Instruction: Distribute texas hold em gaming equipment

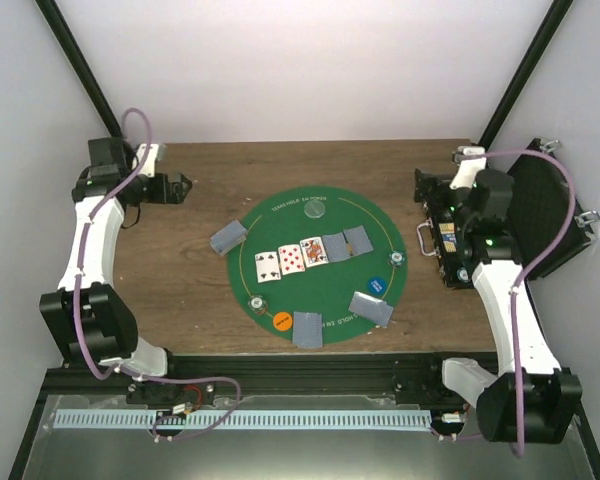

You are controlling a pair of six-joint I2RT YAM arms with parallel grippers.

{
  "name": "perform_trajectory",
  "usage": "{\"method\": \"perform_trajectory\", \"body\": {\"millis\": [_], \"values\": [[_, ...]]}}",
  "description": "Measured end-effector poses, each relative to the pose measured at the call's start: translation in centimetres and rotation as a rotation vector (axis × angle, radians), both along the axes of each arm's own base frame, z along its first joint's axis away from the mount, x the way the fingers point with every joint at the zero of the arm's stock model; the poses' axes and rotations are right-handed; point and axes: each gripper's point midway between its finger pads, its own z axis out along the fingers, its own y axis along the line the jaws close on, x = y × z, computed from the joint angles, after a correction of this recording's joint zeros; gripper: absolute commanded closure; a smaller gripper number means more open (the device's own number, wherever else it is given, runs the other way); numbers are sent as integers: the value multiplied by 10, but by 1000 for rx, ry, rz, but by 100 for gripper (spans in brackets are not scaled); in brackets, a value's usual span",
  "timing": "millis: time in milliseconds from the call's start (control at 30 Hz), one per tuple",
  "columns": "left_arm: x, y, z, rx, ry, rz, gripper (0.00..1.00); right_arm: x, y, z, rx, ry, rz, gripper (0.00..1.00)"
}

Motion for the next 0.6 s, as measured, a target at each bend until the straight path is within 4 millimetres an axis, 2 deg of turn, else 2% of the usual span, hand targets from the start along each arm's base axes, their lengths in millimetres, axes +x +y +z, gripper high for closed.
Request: {"method": "perform_trajectory", "body": {"millis": [100, 167, 300, 400, 500, 600], "values": [[3, 26, -9, -41, -16, 181, 0, -8, -17, -2, 19, -50, -49, 0], [-2, 34, -28, -56, -22, 282, 0, -10, -24, -10, 32, -61, -80, 0], [-19, 24, -71, 14, -91, 372, 0, -19, -31, -32, 44, -97, -130, 0], [-34, 8, -97, 59, -150, 380, 0, -37, -34, -51, 36, -176, -149, 0], [-34, 16, -116, 82, -196, 442, 0, -55, -37, -75, 20, -251, -172, 0], [-32, 24, -131, 87, -258, 485, 0, -63, -40, -104, 1, -260, -187, 0]]}}
